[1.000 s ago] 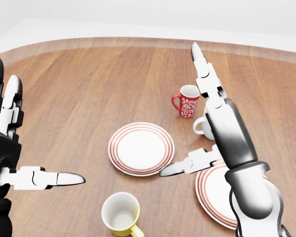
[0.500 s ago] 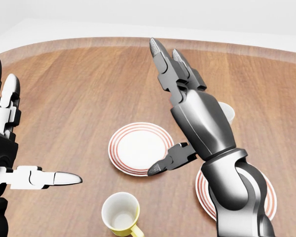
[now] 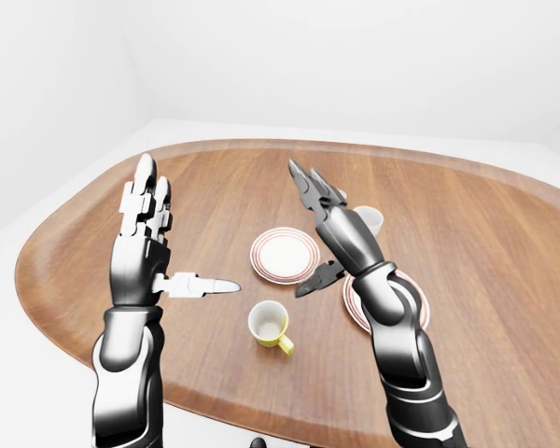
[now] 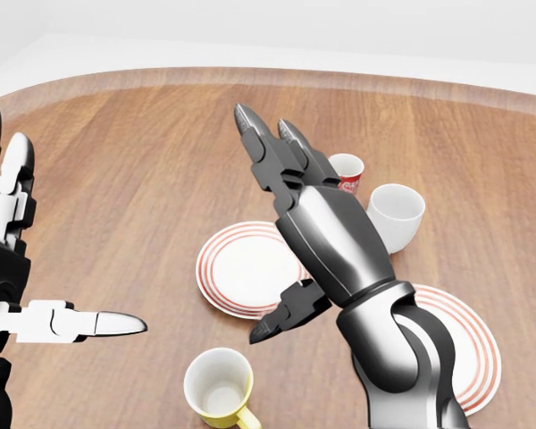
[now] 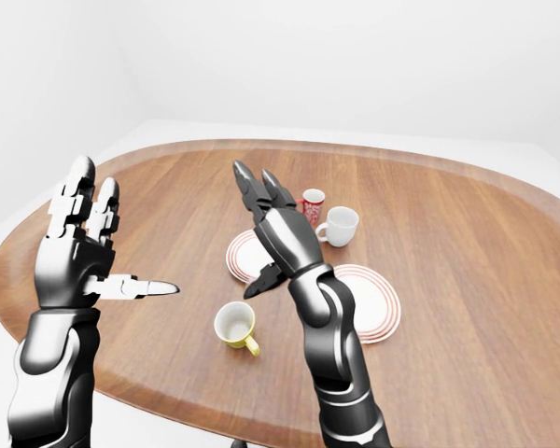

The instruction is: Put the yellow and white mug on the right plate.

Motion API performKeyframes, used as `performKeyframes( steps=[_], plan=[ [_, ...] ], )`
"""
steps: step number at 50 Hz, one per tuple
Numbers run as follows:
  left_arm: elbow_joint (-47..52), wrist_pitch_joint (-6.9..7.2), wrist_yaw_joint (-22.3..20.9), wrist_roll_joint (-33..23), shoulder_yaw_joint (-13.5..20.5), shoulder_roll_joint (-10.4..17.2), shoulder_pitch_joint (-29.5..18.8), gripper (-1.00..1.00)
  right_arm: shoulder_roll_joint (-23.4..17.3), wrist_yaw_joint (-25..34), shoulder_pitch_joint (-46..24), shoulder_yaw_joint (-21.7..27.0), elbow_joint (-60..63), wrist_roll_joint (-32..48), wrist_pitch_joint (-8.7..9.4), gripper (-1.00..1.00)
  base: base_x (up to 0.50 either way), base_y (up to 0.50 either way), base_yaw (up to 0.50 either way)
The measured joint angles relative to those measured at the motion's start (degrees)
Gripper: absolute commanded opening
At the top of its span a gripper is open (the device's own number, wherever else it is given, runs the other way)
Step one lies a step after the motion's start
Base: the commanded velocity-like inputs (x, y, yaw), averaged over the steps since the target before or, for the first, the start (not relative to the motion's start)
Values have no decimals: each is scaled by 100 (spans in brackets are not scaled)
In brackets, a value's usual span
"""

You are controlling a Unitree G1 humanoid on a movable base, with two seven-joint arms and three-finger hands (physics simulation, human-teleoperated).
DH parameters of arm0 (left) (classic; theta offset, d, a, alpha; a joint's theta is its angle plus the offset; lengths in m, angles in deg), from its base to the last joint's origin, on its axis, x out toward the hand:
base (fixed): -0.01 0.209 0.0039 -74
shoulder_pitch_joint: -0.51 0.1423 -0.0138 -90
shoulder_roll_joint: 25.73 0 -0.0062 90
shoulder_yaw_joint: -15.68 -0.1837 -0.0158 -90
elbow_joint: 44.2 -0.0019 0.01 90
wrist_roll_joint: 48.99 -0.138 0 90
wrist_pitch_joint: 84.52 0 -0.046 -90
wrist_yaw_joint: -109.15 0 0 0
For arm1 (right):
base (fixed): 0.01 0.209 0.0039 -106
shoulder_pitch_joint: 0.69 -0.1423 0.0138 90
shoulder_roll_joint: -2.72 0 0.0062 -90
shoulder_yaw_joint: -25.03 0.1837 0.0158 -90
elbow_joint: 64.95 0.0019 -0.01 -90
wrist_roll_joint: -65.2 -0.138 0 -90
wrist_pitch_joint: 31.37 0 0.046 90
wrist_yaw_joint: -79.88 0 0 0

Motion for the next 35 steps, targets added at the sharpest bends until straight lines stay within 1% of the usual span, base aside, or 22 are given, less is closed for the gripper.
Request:
performKeyframes(
  steps=[15, 35],
  plan=[
    [51, 0, -17, -4, 3, 3, -5, 100, 116, -157, 272, -230, -399, 79, 0, 100, 0, 0, 0],
    [66, 0, -39, -27, -25, -10, 11, 100, 130, -446, 382, -296, -1028, 105, 0, 100, 0, 0, 0]
  ],
)
